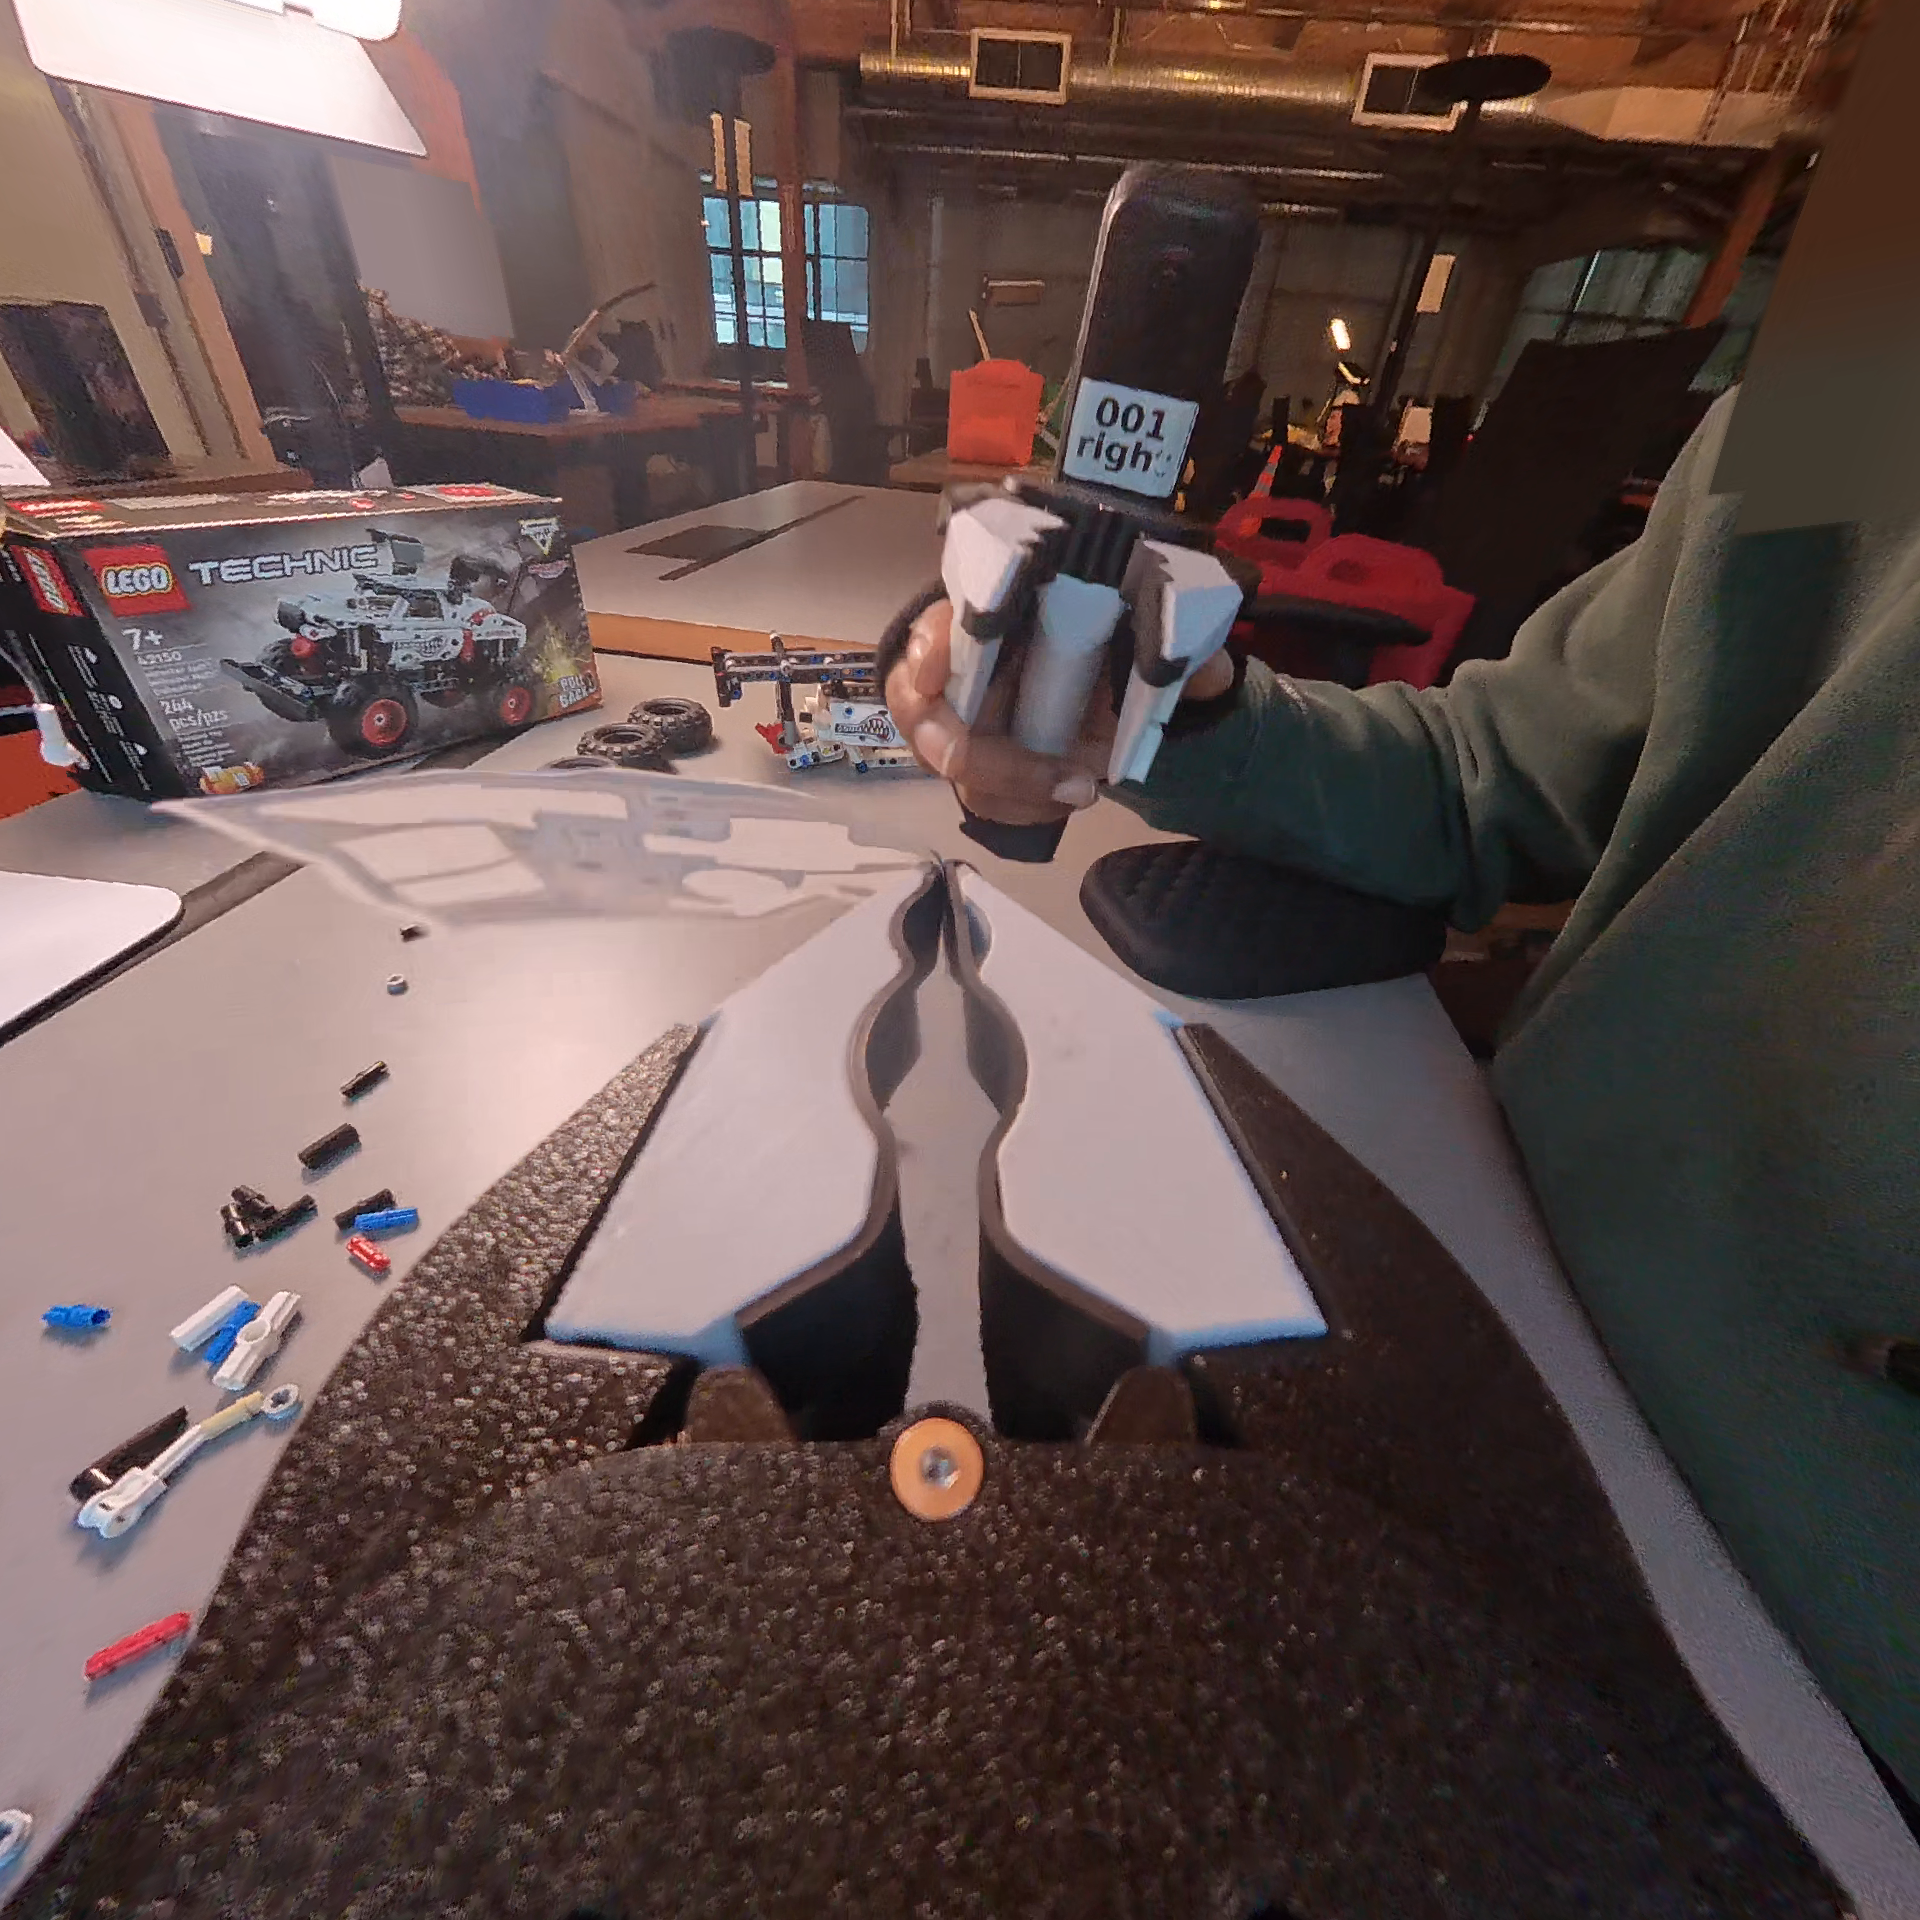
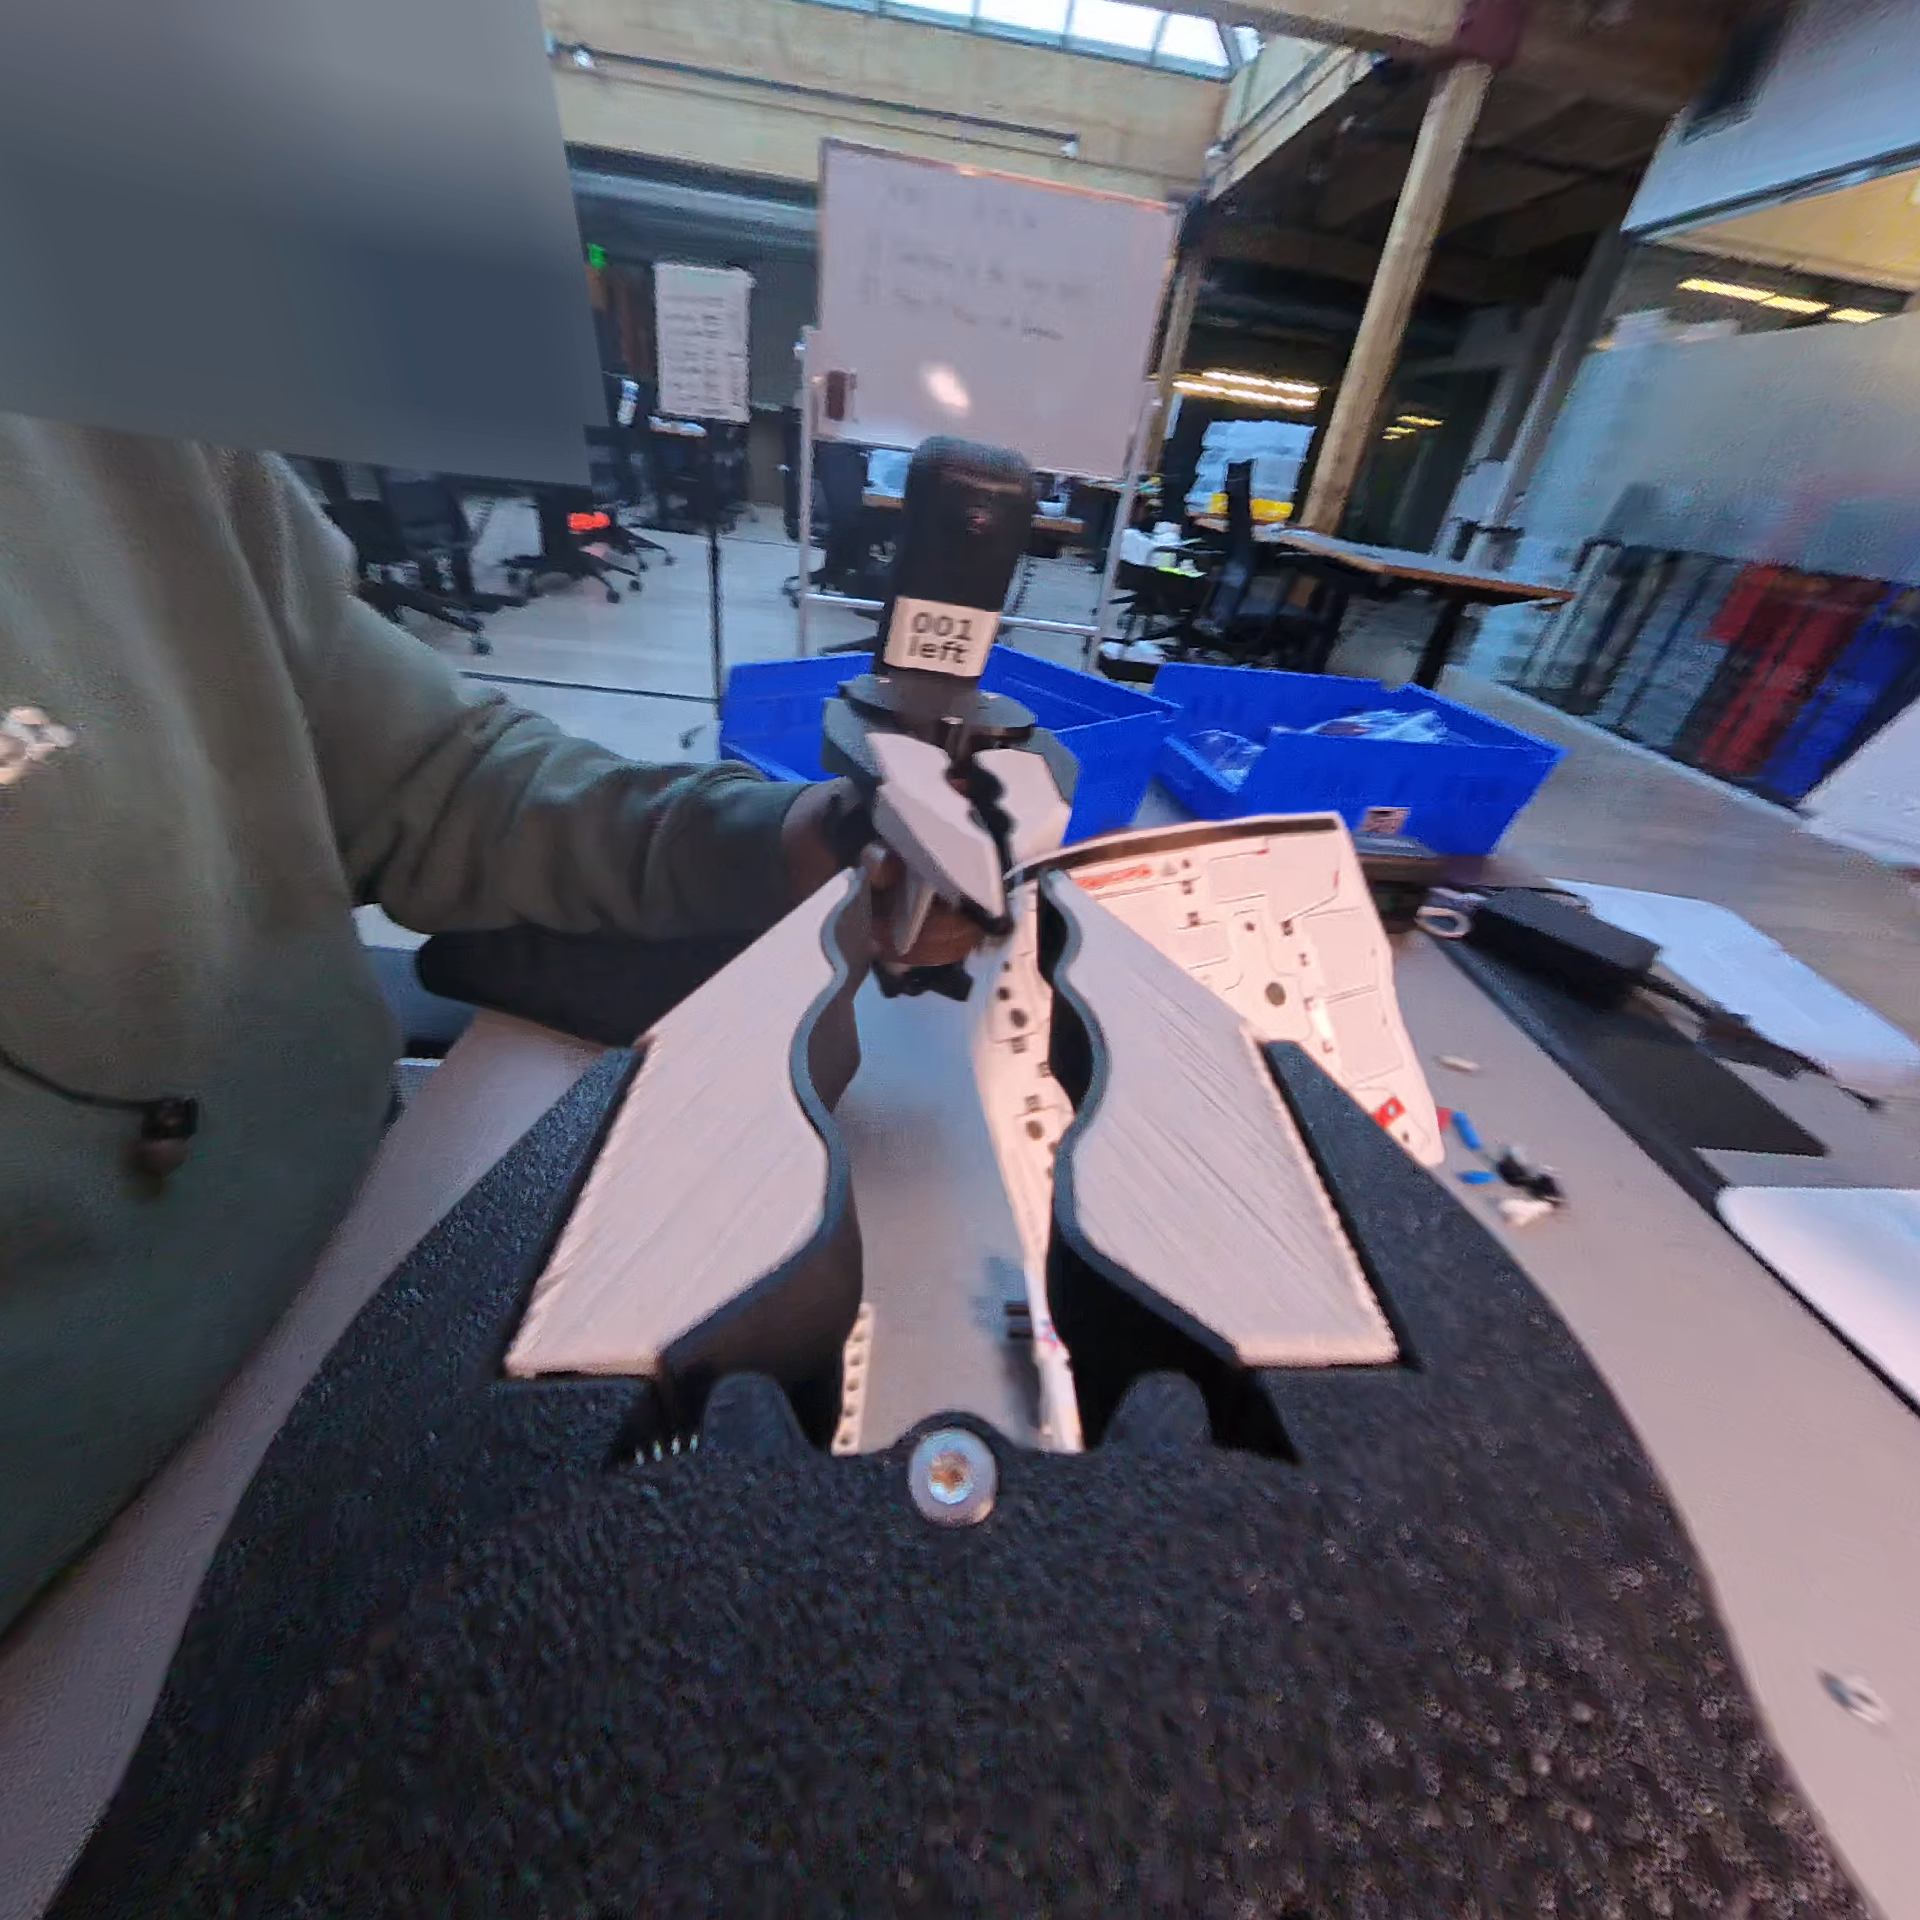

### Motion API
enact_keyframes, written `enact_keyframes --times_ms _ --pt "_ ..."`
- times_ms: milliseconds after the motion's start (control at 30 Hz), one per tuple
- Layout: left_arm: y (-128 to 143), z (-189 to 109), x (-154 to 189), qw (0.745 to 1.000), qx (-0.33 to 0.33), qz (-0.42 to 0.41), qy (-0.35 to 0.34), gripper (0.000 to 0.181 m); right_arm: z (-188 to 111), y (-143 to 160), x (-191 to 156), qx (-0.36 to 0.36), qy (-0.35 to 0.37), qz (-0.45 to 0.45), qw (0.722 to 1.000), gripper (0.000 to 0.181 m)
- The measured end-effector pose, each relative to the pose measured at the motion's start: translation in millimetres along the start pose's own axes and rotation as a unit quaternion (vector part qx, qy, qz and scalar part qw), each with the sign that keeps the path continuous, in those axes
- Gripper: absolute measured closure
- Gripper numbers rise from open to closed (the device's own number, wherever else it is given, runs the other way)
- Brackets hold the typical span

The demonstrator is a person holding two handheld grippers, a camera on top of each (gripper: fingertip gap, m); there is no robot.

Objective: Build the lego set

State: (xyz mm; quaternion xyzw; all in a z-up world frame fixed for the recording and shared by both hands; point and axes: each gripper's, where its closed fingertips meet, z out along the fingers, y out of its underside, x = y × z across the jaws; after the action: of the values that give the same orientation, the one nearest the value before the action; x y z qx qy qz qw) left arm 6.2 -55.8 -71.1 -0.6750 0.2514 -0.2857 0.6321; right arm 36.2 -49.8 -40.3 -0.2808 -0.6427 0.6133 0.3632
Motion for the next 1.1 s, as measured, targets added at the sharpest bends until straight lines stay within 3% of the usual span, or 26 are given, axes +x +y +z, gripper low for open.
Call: enact_keyframes --times_ms 100,200,433,700,1100 --pt "4.9 7.7 6.1 0.999 -0.024 0.024 0.0 0.181 10.2 12.7 6.5 -0.065 0.056 -0.094 0.992 0.15" --pt "15.6 15.7 11.8 0.996 -0.062 0.062 -0.003 0.181 23.7 39.9 -5.9 -0.136 0.043 -0.17 0.975 0.146" --pt "41.1 20.1 26.2 0.976 -0.14 0.164 0.01 0.181 25.5 71.9 -16.7 -0.194 -0.008 -0.149 0.97 0.144" --pt "41.6 20.5 29.4 0.969 -0.146 0.2 0.004 0.181 24.8 67.8 -22.4 -0.156 -0.04 -0.062 0.985 0.161" --pt "30.4 18.2 29.2 0.975 -0.132 0.177 -0.008 0.181 21.8 54.3 -19.4 -0.115 -0.036 -0.049 0.992 0.167"
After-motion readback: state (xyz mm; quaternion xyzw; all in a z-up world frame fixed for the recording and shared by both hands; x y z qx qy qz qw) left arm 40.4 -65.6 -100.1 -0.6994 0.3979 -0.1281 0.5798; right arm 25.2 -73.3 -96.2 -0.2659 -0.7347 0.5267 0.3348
